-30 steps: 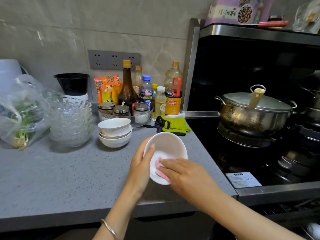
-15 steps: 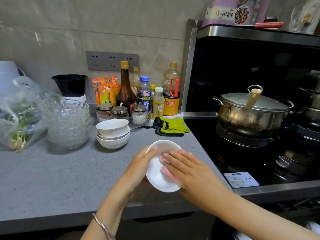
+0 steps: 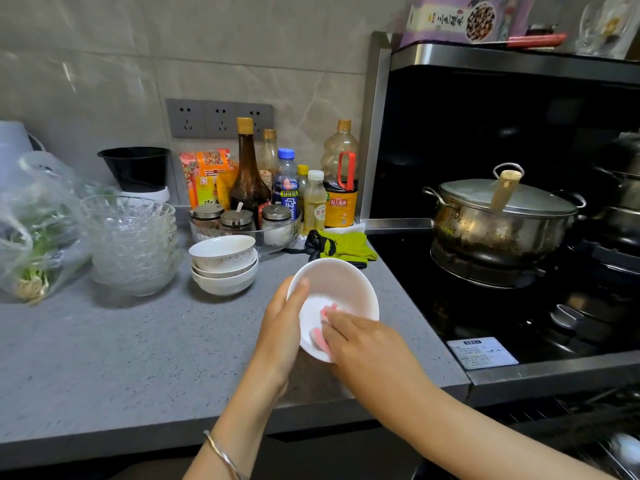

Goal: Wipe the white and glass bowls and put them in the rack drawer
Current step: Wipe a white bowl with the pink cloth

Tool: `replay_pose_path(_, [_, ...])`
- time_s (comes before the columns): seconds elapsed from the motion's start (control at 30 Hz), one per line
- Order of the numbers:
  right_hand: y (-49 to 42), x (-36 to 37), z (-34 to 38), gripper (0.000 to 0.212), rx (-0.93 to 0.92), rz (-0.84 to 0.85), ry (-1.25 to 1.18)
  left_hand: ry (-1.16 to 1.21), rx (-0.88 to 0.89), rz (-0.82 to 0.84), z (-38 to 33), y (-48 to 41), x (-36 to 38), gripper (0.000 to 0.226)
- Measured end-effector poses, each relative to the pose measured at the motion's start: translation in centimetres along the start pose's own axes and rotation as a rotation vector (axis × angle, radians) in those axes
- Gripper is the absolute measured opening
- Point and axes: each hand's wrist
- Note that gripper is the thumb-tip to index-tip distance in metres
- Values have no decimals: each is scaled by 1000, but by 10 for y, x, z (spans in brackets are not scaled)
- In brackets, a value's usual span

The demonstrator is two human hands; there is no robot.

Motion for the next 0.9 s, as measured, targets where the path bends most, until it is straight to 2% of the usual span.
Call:
replay_pose_path(0.07, [1, 3, 5, 41, 18, -96, -95, 23, -4, -3, 0, 2, 1, 23])
replay_pose_path(0.17, [-2, 12, 0, 78, -39, -96, -114, 31, -21, 16, 1, 2, 2, 25])
replay_pose_path(0.23, [-5, 14, -6, 86, -69, -44, -20, 24, -15, 29, 2, 2, 2, 26])
replay_pose_path(0.3, [-10, 11, -11, 78, -32, 21, 31, 13, 7, 18, 1, 2, 1, 26])
replay_pose_path(0.43, [-10, 10, -2, 27, 11, -103, -37, 32, 48, -50, 1, 4, 3, 24])
replay_pose_path(0.47, [-9, 6, 0, 11, 20, -112, -95, 52, 42, -65, 1, 6, 4, 24])
replay_pose_path(0.5, [-8, 2, 1, 10, 45, -110, -164, 72, 29, -76, 2, 6, 4, 24])
replay_pose_path(0.53, [-8, -4, 0, 26, 67, -70, -251, 89, 13, -82, 1, 7, 4, 25])
replay_pose_path(0.6, [-8, -11, -5, 36, 71, 41, -398, 85, -6, -75, 1, 7, 2, 28])
replay_pose_path(0.7, [-9, -16, -16, 18, 96, 167, -594, 49, -37, 60, -5, 4, -2, 45])
replay_pose_path(0.8, [-13, -30, -22, 9, 272, 140, -1065, 110, -67, 142, -11, -2, -6, 62])
replay_pose_path(0.9, [-19, -45, -26, 16, 400, 146, -1425, 250, -208, 123, -16, -8, -9, 65])
Point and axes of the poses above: each hand's wrist, its own y-axis away from the middle knuckle, its own x-axis out of the palm, z = x × y, and after that the axes turned 9 degrees about y, right-handed
